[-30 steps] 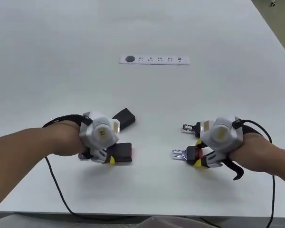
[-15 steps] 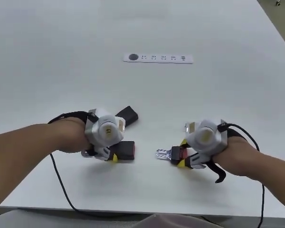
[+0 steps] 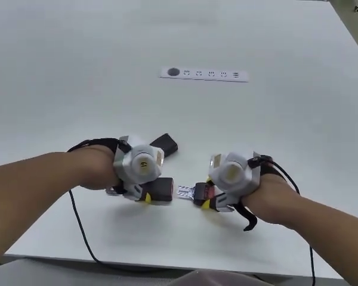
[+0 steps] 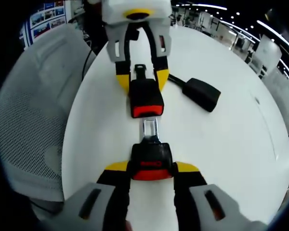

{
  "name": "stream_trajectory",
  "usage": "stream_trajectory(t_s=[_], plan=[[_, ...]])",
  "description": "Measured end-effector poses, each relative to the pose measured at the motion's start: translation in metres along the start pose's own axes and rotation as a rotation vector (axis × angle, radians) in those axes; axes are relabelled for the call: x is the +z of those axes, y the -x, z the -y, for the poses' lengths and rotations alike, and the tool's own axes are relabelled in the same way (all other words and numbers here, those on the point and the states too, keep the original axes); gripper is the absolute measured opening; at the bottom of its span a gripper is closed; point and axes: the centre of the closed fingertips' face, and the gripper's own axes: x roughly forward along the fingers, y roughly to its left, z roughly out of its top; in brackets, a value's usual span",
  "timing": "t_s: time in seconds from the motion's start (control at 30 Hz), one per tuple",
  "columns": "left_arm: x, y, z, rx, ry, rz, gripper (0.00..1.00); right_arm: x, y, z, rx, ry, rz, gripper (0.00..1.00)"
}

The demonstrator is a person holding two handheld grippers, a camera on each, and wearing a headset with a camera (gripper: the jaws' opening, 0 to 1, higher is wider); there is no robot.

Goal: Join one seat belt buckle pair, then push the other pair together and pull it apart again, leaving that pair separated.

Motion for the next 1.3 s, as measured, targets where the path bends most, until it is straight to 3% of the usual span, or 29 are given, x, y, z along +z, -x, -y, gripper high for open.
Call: stream_trajectory(t_s=[0.23,0.4,0.7,1.07,1.3], plan=[[0.000,0.000,0.000,-0.001,0.001,-0.002,0.33,0.004,-0.002,-0.001,0.004,0.005,0.007,0.35],[0.000,-0.001,-0.001,-0.009,0.000,-0.004,0.33,0.008,-0.002,-0.003,-0.009,0.065,0.010,0.35],[0.001,-0.001,0.000,-0.016,-0.005,-0.017,0.33,0.015,-0.008,-0.002,0.003,0.000,0.069,0.34],[0.002,-0.002,0.002,-0.025,-0.035,-0.008,0.32,0.019,-0.012,0.000,0.035,0.054,0.039,0.33],[-0.001,-0.001,0.001,-0.020,-0.012,0.003,0.32,0.024,-0.015,0.001,0.025,0.044,0.032,0.32]])
